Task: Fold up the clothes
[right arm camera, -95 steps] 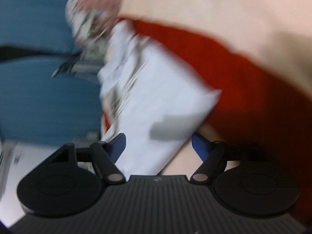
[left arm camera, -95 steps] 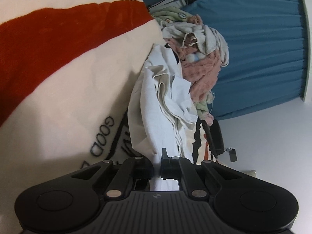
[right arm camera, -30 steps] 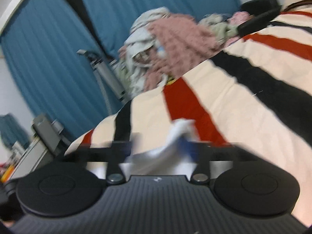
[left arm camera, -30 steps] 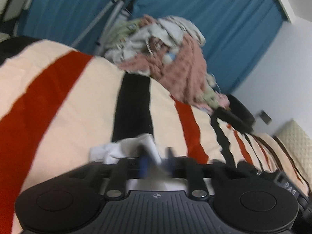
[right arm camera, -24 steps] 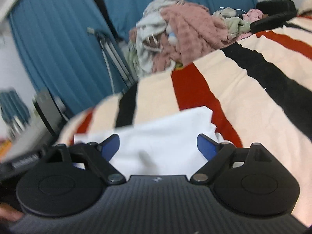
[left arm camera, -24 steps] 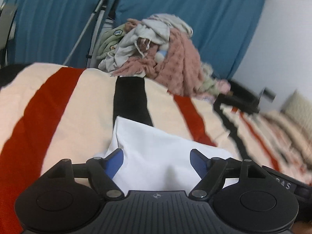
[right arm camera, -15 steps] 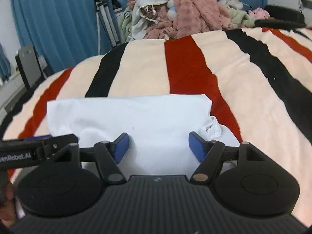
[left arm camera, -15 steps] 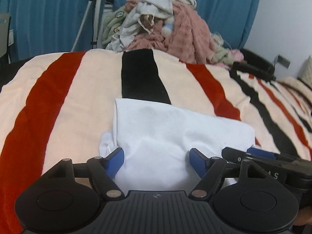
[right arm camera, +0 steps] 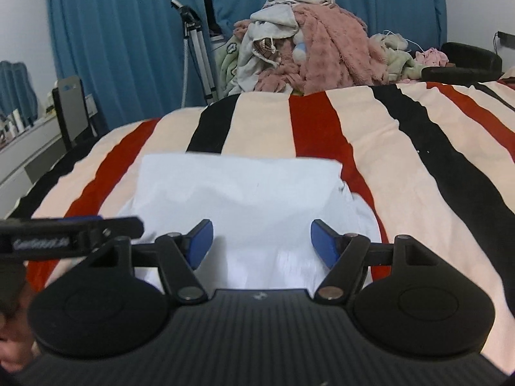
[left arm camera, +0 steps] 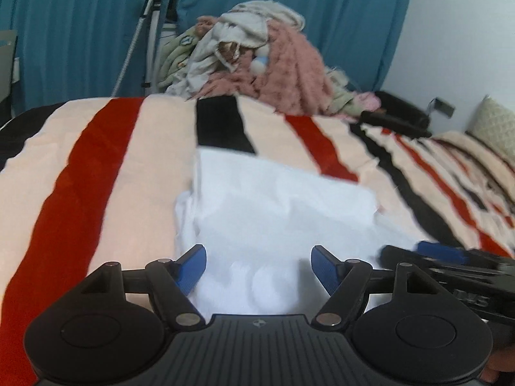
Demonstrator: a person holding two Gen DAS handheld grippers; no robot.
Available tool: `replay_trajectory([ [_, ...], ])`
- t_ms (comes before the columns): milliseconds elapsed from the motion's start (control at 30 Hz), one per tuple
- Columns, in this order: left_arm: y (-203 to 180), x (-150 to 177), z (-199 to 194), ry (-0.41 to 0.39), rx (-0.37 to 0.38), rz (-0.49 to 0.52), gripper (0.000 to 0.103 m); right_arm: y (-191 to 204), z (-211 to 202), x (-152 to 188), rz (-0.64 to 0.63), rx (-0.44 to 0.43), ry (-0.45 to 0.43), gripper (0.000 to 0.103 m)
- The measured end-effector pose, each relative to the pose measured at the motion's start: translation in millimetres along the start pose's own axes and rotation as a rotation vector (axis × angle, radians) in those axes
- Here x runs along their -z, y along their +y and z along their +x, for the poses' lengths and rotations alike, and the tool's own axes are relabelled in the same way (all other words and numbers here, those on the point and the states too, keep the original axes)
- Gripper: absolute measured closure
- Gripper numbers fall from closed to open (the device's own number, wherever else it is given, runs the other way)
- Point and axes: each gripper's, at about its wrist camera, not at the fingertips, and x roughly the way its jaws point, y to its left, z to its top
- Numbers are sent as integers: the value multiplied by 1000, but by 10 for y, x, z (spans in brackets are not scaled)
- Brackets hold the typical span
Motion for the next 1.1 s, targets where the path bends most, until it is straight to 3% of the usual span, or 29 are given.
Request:
replay_trajectory([
  [100, 20, 131, 24, 26, -23, 6, 29, 11, 4, 113, -13, 6, 13, 34],
  [200, 40, 166, -29, 33, -14, -57, 31, -8, 79, 222, -19, 9, 33, 34],
  [400, 54, 183, -445, -5, 38, -160, 28, -17, 81, 234, -7, 9, 31, 34],
  [533, 97, 270, -728, -7, 93, -275, 25, -10, 75, 242, -5, 11, 32, 34],
  [667, 240, 385, -827, 51, 152, -436, 20, -9, 67, 249, 3, 12, 33, 34],
  [767, 333, 468, -775, 89, 204, -532, 15, -6, 61, 252, 7, 15, 32, 34],
  [933, 476, 630, -345, 174, 276, -701, 13, -4, 64, 262, 6, 17, 28, 34],
  [1100, 653, 636, -100, 75, 282, -817, 14, 1, 56, 279, 4, 20, 22, 34],
])
